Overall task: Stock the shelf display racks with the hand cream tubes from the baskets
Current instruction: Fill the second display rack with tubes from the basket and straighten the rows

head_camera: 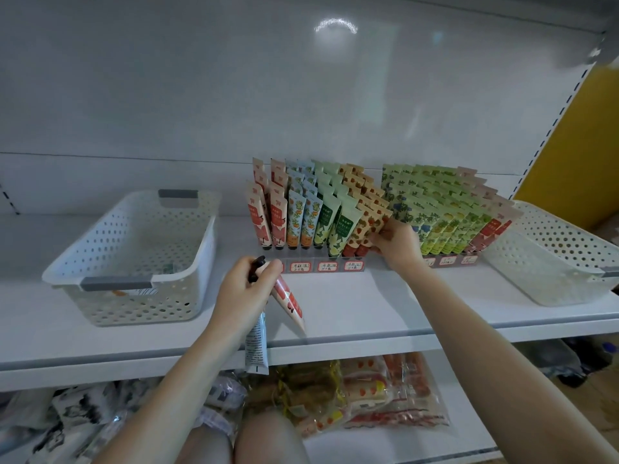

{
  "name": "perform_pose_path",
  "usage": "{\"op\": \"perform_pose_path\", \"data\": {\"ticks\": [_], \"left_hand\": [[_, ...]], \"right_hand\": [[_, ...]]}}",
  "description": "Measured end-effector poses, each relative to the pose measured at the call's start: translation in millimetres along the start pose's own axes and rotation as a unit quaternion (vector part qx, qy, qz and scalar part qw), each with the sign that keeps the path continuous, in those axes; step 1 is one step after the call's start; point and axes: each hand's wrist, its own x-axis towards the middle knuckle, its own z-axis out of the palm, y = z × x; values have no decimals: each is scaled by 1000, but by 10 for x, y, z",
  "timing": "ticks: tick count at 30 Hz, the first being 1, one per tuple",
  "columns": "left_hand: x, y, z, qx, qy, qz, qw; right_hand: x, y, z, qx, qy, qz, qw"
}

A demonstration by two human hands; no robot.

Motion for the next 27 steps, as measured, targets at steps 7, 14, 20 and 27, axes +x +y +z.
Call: {"op": "perform_pose_path", "data": {"ticks": [7,14,20,27], "left_hand": [[4,31,-20,-6,-2,3,1000],[10,29,-22,-16,2,10,1000],[4,54,-31,-19,-3,19,1000],[-7,67,-59,-23,5,28,999]], "right_hand": [[-11,59,6,-11,-2,-2,1000],[-13,43,-12,-14,-7,7,1000],[-10,53,-16,-16,-4,16,1000],[-63,87,-15,-38,2,33,999]]}}
